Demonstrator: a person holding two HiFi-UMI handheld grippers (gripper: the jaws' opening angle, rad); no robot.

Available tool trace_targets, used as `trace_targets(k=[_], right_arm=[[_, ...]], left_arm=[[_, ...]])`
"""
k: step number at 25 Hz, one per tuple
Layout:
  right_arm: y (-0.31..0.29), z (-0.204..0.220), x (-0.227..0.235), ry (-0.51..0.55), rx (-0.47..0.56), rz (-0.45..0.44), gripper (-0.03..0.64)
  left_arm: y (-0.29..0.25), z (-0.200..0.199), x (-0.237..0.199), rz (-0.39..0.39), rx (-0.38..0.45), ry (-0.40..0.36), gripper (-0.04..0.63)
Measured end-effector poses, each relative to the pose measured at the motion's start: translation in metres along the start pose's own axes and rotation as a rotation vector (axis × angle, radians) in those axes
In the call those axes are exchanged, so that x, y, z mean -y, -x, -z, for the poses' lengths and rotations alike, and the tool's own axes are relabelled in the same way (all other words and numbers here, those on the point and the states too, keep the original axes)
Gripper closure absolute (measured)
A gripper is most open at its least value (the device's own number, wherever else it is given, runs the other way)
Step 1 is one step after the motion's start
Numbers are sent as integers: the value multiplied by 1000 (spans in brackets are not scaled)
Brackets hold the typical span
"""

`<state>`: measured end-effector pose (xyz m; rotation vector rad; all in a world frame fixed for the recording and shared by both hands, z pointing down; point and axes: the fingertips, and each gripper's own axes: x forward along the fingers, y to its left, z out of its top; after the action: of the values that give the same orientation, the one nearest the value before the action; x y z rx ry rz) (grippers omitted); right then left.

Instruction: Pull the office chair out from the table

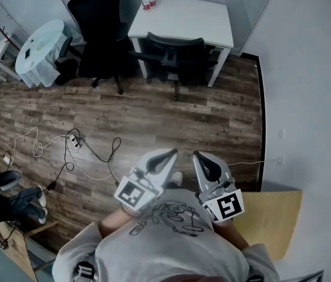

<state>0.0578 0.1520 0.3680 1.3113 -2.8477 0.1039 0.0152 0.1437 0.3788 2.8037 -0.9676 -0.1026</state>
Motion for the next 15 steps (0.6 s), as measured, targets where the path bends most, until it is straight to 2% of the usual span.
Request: trace_targets(k=[15], right_arm=[[6, 13, 45, -10, -25, -19, 611]], left_arm=[[-45, 17, 9, -3, -17, 41, 594]])
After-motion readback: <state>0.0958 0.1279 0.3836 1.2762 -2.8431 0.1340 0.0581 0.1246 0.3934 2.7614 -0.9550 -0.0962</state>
